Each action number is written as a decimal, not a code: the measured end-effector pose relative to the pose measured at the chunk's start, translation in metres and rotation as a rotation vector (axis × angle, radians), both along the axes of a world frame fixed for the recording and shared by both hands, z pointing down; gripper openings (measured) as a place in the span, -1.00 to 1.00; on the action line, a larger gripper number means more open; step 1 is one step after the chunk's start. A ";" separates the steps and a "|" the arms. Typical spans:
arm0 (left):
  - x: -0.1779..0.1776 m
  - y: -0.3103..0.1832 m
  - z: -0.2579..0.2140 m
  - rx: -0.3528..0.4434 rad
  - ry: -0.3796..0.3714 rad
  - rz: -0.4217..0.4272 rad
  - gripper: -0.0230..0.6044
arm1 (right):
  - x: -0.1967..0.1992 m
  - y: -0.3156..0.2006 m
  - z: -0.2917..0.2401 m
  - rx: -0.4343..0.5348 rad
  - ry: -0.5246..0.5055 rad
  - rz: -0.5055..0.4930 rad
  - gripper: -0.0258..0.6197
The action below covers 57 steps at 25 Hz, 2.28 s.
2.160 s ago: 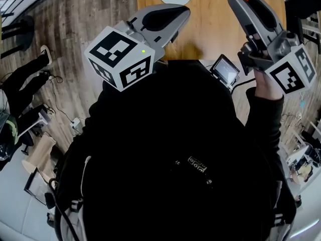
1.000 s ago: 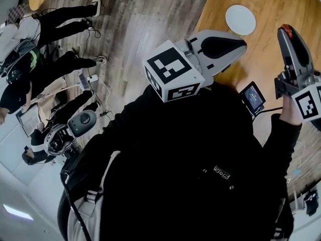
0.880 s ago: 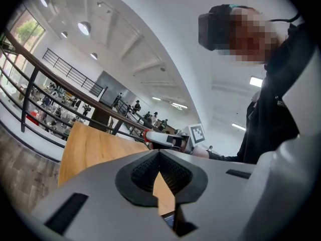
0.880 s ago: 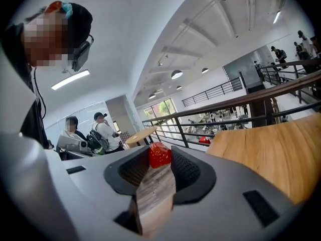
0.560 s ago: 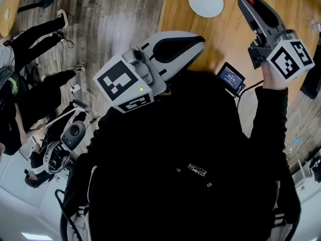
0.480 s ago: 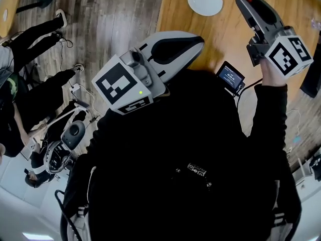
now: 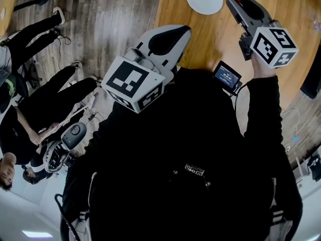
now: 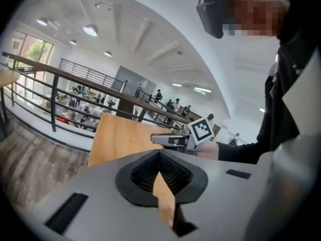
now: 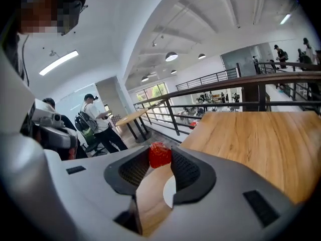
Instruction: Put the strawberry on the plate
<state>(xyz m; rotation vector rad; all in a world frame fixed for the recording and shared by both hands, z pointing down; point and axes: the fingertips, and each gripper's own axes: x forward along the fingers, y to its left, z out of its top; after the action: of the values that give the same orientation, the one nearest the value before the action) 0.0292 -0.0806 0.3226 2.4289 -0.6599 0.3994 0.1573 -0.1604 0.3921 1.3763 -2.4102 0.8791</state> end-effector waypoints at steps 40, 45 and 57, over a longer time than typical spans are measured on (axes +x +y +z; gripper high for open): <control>0.013 0.021 0.041 -0.087 -0.042 -0.112 -0.91 | -0.005 0.009 0.245 -0.369 0.309 -0.131 -0.47; 0.009 0.025 0.041 -0.094 -0.042 -0.117 -0.91 | -0.002 0.012 0.251 -0.383 0.331 -0.138 -0.47; 0.008 0.029 0.036 -0.101 -0.015 -0.116 -0.91 | -0.006 0.012 0.244 -0.393 0.361 -0.170 -0.47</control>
<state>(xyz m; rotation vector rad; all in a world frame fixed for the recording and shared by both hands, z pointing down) 0.0374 -0.0518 0.3590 2.2820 -0.7650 0.3938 0.1514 -0.1483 0.6357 1.0594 -1.9245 0.9083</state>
